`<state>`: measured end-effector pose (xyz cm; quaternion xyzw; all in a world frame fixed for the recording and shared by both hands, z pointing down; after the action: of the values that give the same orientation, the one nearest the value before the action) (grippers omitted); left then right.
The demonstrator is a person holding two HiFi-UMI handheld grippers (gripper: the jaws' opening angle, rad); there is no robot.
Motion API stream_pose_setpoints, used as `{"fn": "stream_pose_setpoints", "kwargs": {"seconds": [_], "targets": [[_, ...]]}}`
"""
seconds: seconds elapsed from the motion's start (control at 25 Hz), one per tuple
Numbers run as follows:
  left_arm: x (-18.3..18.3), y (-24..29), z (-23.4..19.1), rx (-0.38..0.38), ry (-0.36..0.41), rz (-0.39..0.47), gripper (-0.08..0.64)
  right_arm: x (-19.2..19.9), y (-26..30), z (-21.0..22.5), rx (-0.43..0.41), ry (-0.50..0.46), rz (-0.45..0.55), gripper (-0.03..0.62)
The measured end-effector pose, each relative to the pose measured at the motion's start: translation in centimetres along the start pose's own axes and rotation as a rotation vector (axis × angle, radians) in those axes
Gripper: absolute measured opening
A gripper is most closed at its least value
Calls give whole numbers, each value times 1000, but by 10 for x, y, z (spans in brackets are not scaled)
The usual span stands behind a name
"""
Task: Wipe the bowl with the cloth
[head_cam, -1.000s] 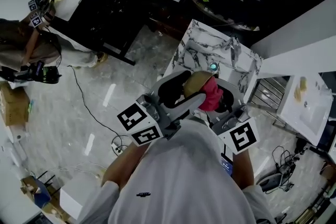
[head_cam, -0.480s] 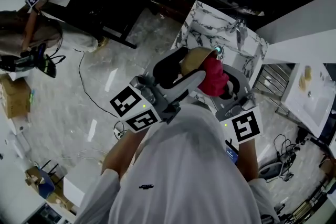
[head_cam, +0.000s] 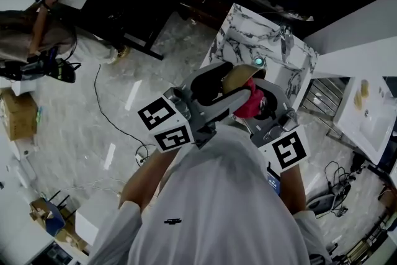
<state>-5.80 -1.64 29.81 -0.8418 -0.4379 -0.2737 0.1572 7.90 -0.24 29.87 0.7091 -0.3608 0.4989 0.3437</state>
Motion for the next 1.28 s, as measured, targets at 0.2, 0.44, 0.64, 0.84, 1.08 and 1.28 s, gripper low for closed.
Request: {"fn": "stream_pose_setpoints", "kwargs": {"seconds": [0.2,0.44,0.64,0.84,1.08,1.28], "targets": [[2,-2,6,-18,48,19,291,1,1,8,114,-62,-98,126],[-2,-2,5,-22,41,17,294,10,1,7,55,-124,-239,126],[-2,3,3,-33,68,-19,293,14,0,0,-15,-51,-236,124],[4,9,-5,-37,59,-46,293,18,1,-2,-67,-26,-160,123],[10,11,-3,-26,39,-57,293,14,-6,5,34,34,-69,124],[9,6,3,-28,50,-30,293,19,-8,13,117,8,-104,124]]}}
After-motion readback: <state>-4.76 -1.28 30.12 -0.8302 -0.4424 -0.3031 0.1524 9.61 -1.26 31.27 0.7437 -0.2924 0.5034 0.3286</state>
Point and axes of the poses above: the fingertips, and each gripper's own axes: y forward along the fingers, z to its right, x out of its underside, the point moved 9 cm from there along -y, backward along the fingers, and after that the axes turned 15 degrees about -y, right-handed, at the moved point
